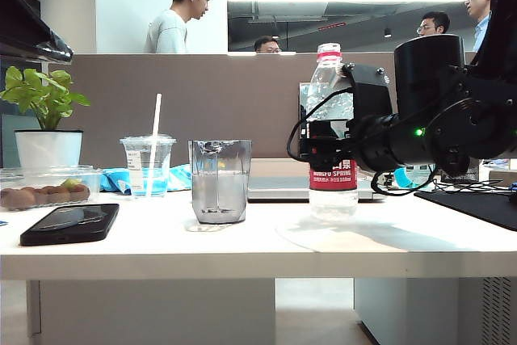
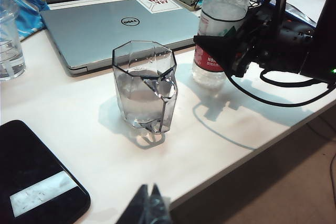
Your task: Pick up the mineral water bottle on the table and pour water into the mug until it's half full.
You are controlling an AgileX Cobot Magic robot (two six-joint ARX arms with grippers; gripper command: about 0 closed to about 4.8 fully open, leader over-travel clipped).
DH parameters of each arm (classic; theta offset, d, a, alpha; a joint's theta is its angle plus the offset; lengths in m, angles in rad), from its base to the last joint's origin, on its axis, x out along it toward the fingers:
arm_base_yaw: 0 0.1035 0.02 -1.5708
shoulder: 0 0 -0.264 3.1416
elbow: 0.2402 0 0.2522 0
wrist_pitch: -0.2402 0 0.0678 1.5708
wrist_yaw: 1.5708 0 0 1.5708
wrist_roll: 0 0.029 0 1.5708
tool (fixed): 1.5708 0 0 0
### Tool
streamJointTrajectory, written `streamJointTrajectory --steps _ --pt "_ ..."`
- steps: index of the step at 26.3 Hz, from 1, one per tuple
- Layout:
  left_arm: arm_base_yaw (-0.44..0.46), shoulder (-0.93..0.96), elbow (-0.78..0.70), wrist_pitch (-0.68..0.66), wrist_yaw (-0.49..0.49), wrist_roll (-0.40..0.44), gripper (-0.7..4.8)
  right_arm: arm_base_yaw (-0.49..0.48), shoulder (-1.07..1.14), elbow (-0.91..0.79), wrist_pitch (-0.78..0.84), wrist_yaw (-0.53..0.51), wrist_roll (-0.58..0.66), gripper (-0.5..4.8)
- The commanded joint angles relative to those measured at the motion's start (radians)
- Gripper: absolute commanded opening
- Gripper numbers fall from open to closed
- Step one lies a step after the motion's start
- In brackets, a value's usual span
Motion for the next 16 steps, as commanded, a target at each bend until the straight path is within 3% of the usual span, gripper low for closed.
streamJointTrajectory --steps 1,2,4,14,16 --pt "-0.001 -0.001 0.005 0.013 0.001 0.001 -0.03 0.0 -0.006 0.003 0.026 -0.022 0.008 3.89" --pt "-0.001 -0.001 0.005 0.013 0.001 0.001 -0.03 0.0 -0.006 0.003 0.026 -0.023 0.008 4.42" --pt "-0.001 -0.001 0.005 0.013 0.001 0.001 -0.04 0.0 -0.011 -0.006 0.047 -0.023 0.007 4.79" --pt "-0.001 -0.001 0.005 0.013 0.0 0.001 -0.03 0.0 -0.127 -0.162 0.08 -0.015 -0.019 4.79" --pt "-0.001 -0.001 0.005 0.013 0.0 0.001 -0.03 0.0 -0.222 -0.256 0.079 0.006 -0.035 4.79"
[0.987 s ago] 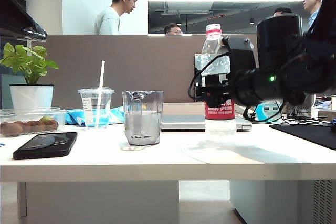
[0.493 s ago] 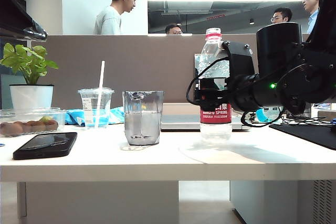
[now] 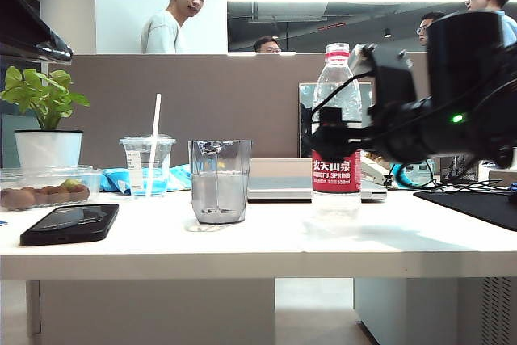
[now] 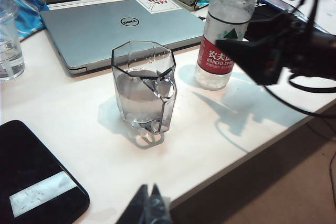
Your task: Pick up the mineral water bottle on the table and pour water into the mug until it's half full.
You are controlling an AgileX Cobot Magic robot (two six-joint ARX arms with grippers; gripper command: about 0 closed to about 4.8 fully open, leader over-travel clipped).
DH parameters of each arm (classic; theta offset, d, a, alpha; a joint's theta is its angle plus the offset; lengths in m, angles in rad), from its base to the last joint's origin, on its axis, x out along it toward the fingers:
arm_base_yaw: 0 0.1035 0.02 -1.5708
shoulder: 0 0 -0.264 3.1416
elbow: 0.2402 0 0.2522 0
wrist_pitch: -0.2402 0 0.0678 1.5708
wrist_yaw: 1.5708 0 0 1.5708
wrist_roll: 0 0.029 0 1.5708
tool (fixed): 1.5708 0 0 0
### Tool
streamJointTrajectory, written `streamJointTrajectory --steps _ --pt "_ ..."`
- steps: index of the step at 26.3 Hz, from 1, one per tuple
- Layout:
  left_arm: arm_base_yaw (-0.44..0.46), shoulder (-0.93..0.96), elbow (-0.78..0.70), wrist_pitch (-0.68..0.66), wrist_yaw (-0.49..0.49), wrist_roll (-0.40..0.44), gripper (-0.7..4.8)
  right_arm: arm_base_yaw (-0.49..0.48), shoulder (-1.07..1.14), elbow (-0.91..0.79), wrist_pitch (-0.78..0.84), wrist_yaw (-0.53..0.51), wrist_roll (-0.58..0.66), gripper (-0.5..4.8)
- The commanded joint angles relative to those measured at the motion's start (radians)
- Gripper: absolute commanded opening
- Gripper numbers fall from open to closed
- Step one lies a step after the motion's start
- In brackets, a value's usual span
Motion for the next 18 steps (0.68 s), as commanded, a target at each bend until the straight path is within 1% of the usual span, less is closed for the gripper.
streamJointTrajectory --steps 1,7,12,13,14,17,18 --pt "-0.001 -0.001 0.005 0.013 0.001 0.001 -0.04 0.0 -0.11 -0.096 0.018 0.034 -0.021 4.79" --pt "-0.001 -0.001 0.005 0.013 0.001 0.001 -0.03 -0.005 -0.28 -0.24 -0.019 0.147 -0.042 4.79" --pt "-0.001 -0.001 0.005 0.017 0.002 0.001 -0.04 -0.021 -0.381 -0.31 -0.089 0.174 -0.054 4.79" --pt "-0.001 0.0 0.005 0.013 0.0 0.001 -0.04 -0.029 -0.416 -0.323 -0.122 0.206 -0.054 4.79" --pt "-0.001 -0.001 0.005 0.013 0.0 0.001 -0.04 -0.034 -0.455 -0.33 -0.162 0.243 -0.054 4.67" --pt "-0.001 -0.001 0.005 0.013 0.0 0.001 -0.04 -0.037 -0.539 -0.33 -0.261 0.274 -0.054 4.43" --pt "-0.001 -0.001 0.005 0.013 0.0 0.001 -0.03 -0.038 -0.568 -0.33 -0.291 0.28 -0.055 4.25"
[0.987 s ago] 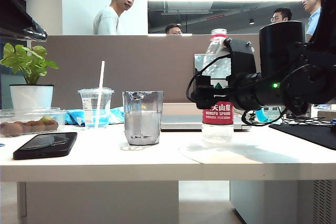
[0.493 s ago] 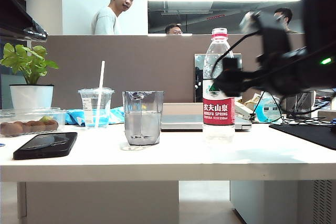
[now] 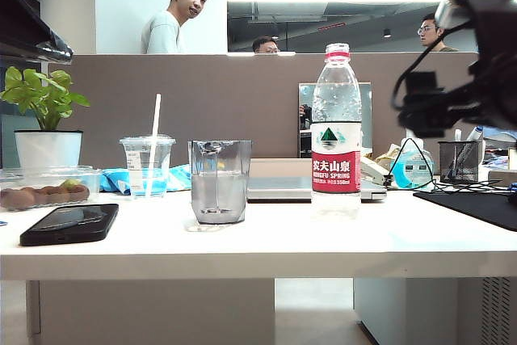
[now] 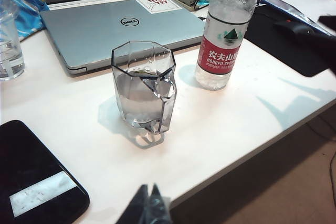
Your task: Pick up the mineral water bottle on the table and pour water into the mug until it's half full.
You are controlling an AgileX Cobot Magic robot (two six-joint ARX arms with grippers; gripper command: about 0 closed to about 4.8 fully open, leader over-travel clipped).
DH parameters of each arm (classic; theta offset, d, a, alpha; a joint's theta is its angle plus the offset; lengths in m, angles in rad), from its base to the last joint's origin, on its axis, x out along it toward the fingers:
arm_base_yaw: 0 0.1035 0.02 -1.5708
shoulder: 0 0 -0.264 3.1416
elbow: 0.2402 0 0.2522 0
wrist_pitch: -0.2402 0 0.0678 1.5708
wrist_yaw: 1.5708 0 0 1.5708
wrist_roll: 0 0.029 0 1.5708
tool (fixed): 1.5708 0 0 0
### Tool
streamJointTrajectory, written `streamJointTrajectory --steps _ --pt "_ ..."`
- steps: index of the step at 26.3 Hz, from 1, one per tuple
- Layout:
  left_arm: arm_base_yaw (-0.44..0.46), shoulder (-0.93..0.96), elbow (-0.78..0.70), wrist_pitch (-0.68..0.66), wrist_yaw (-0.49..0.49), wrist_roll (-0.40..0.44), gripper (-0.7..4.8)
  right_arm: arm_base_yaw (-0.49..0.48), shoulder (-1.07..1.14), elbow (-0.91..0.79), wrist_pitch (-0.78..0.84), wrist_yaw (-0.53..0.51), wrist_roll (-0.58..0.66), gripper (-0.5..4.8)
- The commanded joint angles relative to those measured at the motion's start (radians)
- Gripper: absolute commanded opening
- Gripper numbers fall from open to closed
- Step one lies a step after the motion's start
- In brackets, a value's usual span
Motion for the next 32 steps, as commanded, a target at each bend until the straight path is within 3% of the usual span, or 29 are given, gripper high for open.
streamJointTrajectory --steps 1,7,10,14,19,21,32 --pt "-0.001 -0.001 0.005 0.013 0.0 0.001 -0.03 0.0 -0.097 0.002 -0.109 0.031 -0.004 3.96" --pt "-0.001 -0.001 0.005 0.013 0.001 0.001 -0.03 -0.037 -0.307 0.0 -0.343 0.029 -0.007 1.67" --pt "-0.001 -0.001 0.005 0.013 0.0 0.001 -0.03 -0.076 -0.403 -0.002 -0.438 0.019 -0.007 1.11" --pt "-0.001 -0.001 0.005 0.013 0.001 0.001 -0.03 -0.155 -0.552 -0.033 -0.54 -0.054 -0.007 -0.08" --pt "-0.001 -0.002 0.005 0.013 0.0 0.001 -0.04 -0.259 -0.74 -0.11 -0.654 -0.176 -0.006 -0.06" --pt "-0.001 -0.002 0.005 0.013 0.0 0.001 -0.04 -0.261 -0.864 -0.159 -0.697 -0.179 0.002 -0.06" --pt "-0.001 -0.002 0.005 0.013 0.001 0.001 -0.04 -0.261 -1.089 -0.174 -0.992 -0.2 0.05 -0.06"
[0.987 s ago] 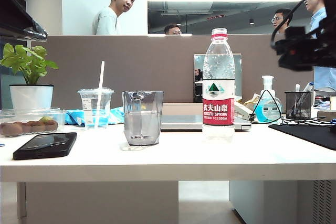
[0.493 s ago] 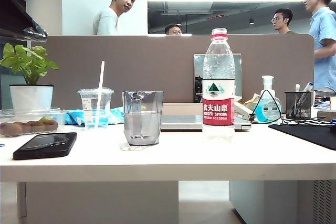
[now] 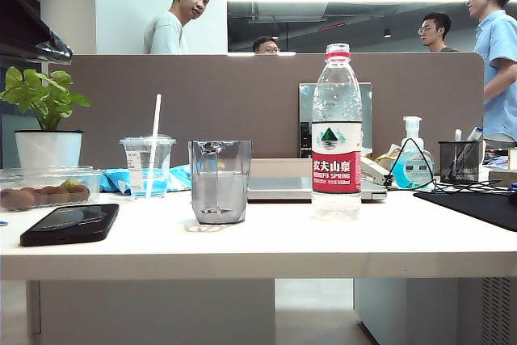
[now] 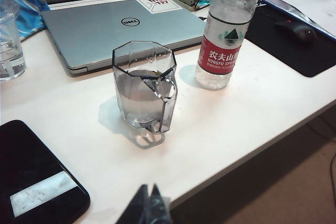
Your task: Pick up the mineral water bottle on the table and pour water into the mug until it's half full.
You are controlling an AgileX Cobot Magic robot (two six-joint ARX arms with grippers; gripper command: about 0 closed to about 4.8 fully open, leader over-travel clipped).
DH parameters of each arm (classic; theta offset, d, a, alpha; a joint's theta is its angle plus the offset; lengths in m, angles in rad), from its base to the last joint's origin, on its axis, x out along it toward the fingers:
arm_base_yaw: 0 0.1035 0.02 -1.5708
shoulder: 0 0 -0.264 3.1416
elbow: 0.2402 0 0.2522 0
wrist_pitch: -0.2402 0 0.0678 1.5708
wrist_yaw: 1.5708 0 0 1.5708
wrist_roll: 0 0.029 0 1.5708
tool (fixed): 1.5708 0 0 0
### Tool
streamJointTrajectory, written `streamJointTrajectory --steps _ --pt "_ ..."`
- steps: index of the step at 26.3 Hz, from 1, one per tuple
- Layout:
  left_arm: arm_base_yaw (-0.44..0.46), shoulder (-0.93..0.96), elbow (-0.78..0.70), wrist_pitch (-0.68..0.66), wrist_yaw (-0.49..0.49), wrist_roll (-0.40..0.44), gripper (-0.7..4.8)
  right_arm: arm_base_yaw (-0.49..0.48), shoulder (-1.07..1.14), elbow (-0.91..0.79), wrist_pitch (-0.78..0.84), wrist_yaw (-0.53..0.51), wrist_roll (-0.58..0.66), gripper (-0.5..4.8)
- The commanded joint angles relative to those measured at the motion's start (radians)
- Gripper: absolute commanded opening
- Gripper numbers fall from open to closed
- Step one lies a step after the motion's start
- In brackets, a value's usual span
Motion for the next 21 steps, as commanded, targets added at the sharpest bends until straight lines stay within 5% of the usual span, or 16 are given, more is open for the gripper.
streamJointTrajectory --steps 1,21 --pt "-0.001 -0.002 0.005 0.013 0.0 0.001 -0.04 0.0 -0.058 0.0 -0.084 -0.002 0.01 -0.05" --pt "-0.001 -0.001 0.005 0.013 0.0 0.001 -0.04 -0.001 -0.33 -0.106 -0.201 0.004 0.021 -0.05"
